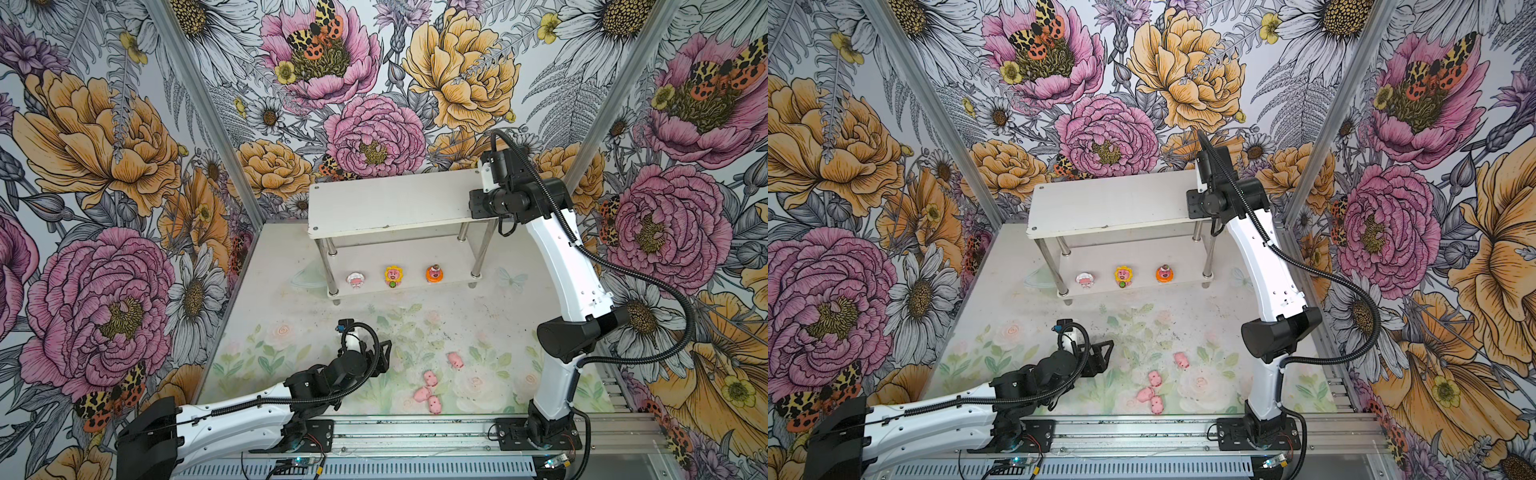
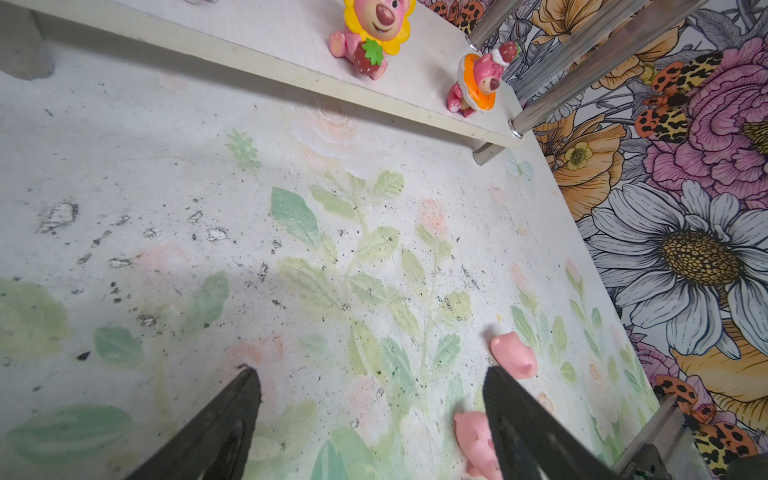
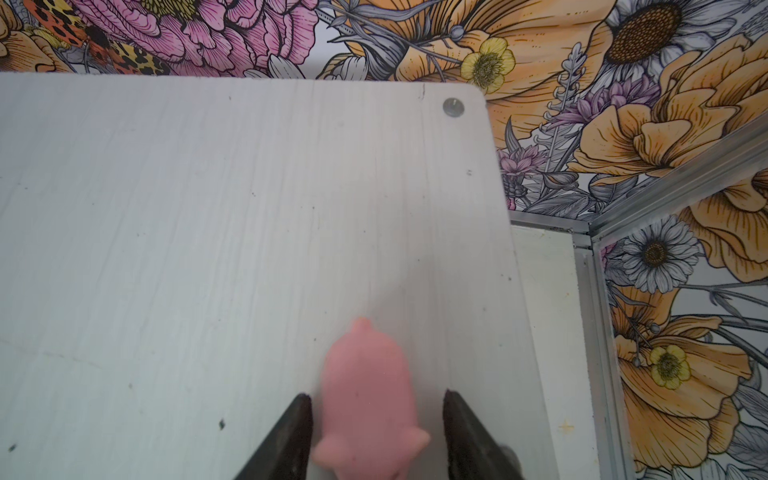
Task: Place and organize the plastic toys onto the shelf
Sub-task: 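Release the pink pig onto the top shelf tier with the right gripper, then move the right gripper back down over the remaining pink pigs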
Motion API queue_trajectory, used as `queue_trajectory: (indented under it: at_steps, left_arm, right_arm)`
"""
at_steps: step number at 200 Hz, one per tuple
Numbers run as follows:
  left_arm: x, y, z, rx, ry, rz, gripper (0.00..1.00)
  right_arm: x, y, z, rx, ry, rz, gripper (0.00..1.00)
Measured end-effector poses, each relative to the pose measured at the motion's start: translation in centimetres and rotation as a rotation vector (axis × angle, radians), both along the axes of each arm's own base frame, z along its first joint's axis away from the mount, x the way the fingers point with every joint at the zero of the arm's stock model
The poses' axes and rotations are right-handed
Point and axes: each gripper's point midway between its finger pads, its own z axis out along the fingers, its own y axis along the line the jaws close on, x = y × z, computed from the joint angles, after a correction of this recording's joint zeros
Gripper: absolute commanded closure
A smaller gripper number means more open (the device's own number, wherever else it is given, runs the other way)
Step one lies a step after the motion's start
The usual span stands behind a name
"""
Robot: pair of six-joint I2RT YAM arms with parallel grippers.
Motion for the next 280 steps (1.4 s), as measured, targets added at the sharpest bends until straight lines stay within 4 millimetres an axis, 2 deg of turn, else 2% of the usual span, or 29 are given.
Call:
queue_trajectory:
  at_steps: [51, 76, 97, 121, 136, 154, 177, 191, 222, 244, 256, 273, 280]
  left_arm:
    - [0.0, 0.0, 0.0, 0.000, -0.001, -0.001, 0.14]
    - [0.0, 0.0, 0.1, -0.005, -0.002, -0.002, 0.14]
    - [0.0, 0.0, 0.3, -0.012, -0.005, -0.002, 0.14]
    - [-0.1, -0.1, 0.4, -0.014, -0.005, -0.004, 0.14]
    - [-0.2, -0.2, 0.3, -0.015, -0.004, -0.011, 0.14]
    - [-0.8, -0.8, 0.1, -0.009, -0.001, -0.036, 0.14]
    - [-1.5, -1.3, -0.7, 0.019, 0.012, -0.061, 0.14]
    - [-1.7, -1.5, -1.4, 0.040, 0.026, -0.065, 0.14]
    - [-1.5, -1.9, -2.7, 0.096, 0.050, -0.063, 0.14]
    - [-1.2, -3.1, -2.6, 0.111, 0.056, -0.069, 0.14]
    - [-1.1, -4.0, -2.5, 0.114, 0.057, -0.077, 0.14]
    - [-1.0, -5.2, -2.6, 0.114, 0.058, -0.086, 0.14]
    - [-0.9, -5.6, -2.7, 0.113, 0.060, -0.090, 0.14]
  right_arm:
    - [-0.2, -0.1, 0.2, 0.020, 0.000, -0.019, 0.36]
    - [-1.5, -0.5, 1.5, 0.047, -0.021, -0.031, 0.35]
    - [-3.8, -1.2, 3.2, 0.069, -0.049, -0.038, 0.35]
    - [-7.3, -1.9, 4.8, 0.100, -0.092, -0.035, 0.35]
    - [-9.8, -1.9, 5.1, 0.124, -0.118, -0.023, 0.35]
    - [-13.5, -1.5, 4.0, 0.156, -0.135, 0.008, 0.35]
    - [-18.0, -1.6, 0.5, 0.193, -0.124, 0.035, 0.35]
    - [-19.7, -2.2, -3.0, 0.197, -0.081, 0.027, 0.37]
    - [-21.6, -1.9, -10.8, 0.177, 0.076, 0.031, 0.39]
    - [-22.8, -1.2, -16.7, 0.151, 0.214, 0.049, 0.44]
    - [-23.7, -1.0, -19.5, 0.142, 0.280, 0.059, 0.55]
    - [-25.0, -0.4, -23.2, 0.156, 0.369, 0.074, 0.87]
    - [-25.5, -0.1, -24.5, 0.168, 0.402, 0.086, 0.95]
